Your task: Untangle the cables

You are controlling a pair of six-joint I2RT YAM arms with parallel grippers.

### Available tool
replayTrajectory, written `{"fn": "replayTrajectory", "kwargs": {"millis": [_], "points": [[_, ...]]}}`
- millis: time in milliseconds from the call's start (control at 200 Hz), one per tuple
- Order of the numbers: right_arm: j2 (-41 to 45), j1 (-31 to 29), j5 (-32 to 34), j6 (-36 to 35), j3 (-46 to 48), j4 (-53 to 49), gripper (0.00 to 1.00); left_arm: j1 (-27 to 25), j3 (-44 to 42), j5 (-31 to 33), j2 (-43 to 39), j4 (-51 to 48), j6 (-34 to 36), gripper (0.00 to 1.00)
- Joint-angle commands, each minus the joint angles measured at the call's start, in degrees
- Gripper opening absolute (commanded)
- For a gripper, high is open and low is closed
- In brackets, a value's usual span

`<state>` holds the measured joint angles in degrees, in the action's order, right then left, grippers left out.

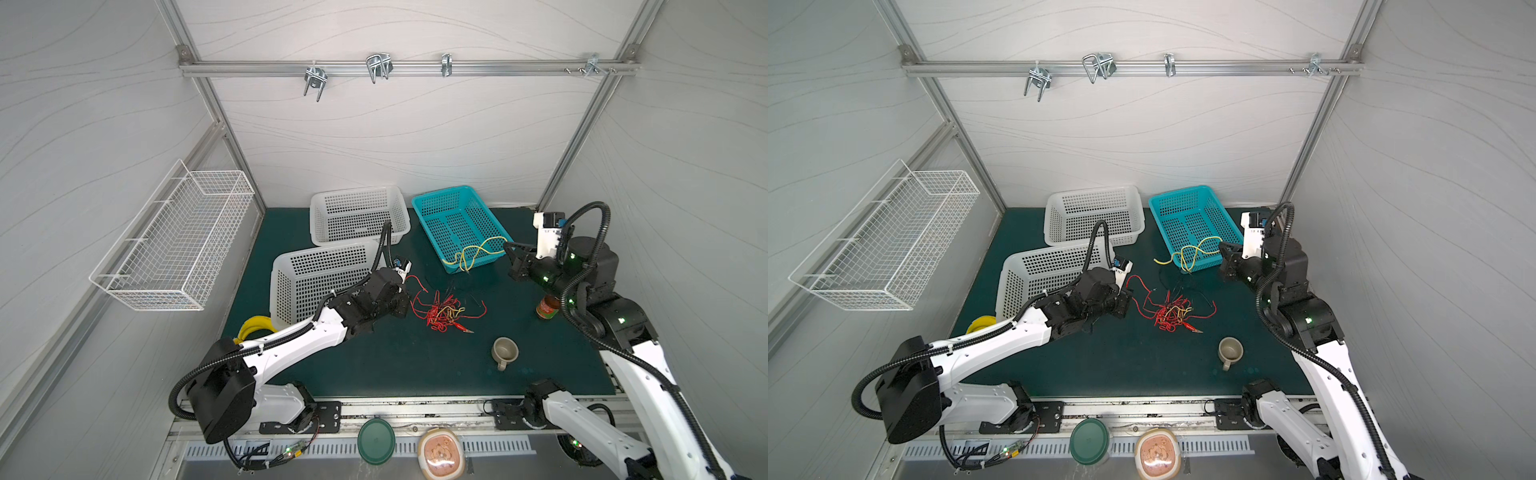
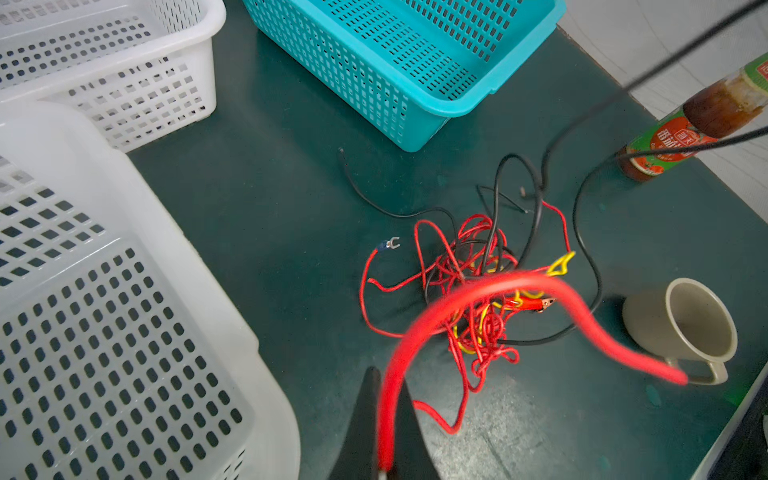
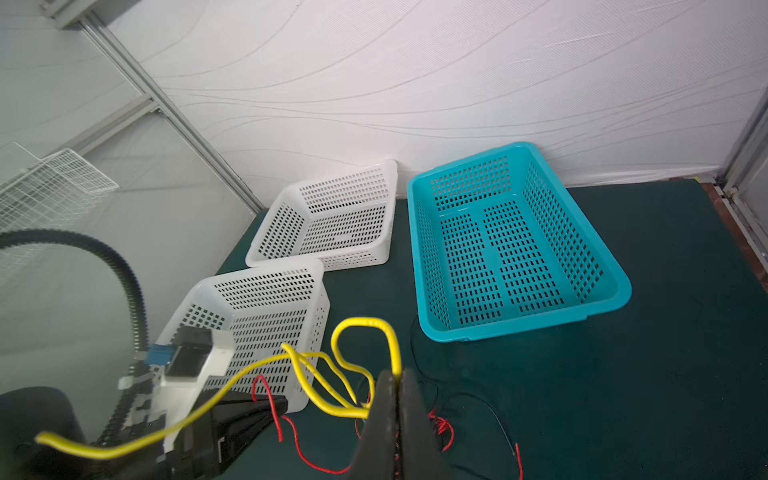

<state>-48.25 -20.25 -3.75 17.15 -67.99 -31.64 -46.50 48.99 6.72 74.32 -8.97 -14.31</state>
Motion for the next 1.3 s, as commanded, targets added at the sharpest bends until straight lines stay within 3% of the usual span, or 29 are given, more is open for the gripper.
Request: {"fn": "replayTrajectory", "kwargs": {"millis": [0, 85, 165, 205, 400, 600, 830, 1011, 1291], "points": [[-0.8, -0.3, -5.1, 1.0, -1.8, 2.9, 0.0, 0.2, 0.5, -1.1, -1.2, 3.3, 0.0, 0.0], [-1.7, -0.3, -7.8, 1.7, -1.4, 4.0, 0.0, 0.2, 1.0, -3.1, -1.0, 4.8, 0.4, 0.0], [-2.6, -0.3, -10.6, 2.1, -1.4, 4.7, 0.0, 0.1, 1.4, -4.9, -0.6, 6.2, 0.8, 0.29], [-3.0, -0.3, -11.6, 2.3, -1.3, 5.0, 0.0, 0.2, 1.7, -5.6, -0.4, 6.8, 1.0, 0.38], [-3.4, -0.2, -13.5, 3.6, -0.1, 6.6, 0.0, 0.2, 2.3, -7.0, 0.2, 9.1, 1.5, 0.62], [-4.2, -0.3, -11.0, 6.5, 0.5, 7.4, 0.0, -0.3, 0.1, -13.2, -1.2, 16.2, 2.0, 0.64], [-5.1, -0.3, -7.1, 8.9, 1.8, 8.5, 0.0, -2.1, -2.3, -15.1, -1.0, 26.3, 2.1, 0.64], [-5.8, -0.3, -6.1, 10.2, 2.6, 9.7, 0.0, -2.8, -1.4, -15.4, 1.2, 30.3, 1.0, 0.69], [-6.1, -0.3, -5.2, 12.5, 2.8, 11.4, 0.0, -3.8, 0.3, -11.1, 7.3, 36.8, -2.3, 0.67]]}}
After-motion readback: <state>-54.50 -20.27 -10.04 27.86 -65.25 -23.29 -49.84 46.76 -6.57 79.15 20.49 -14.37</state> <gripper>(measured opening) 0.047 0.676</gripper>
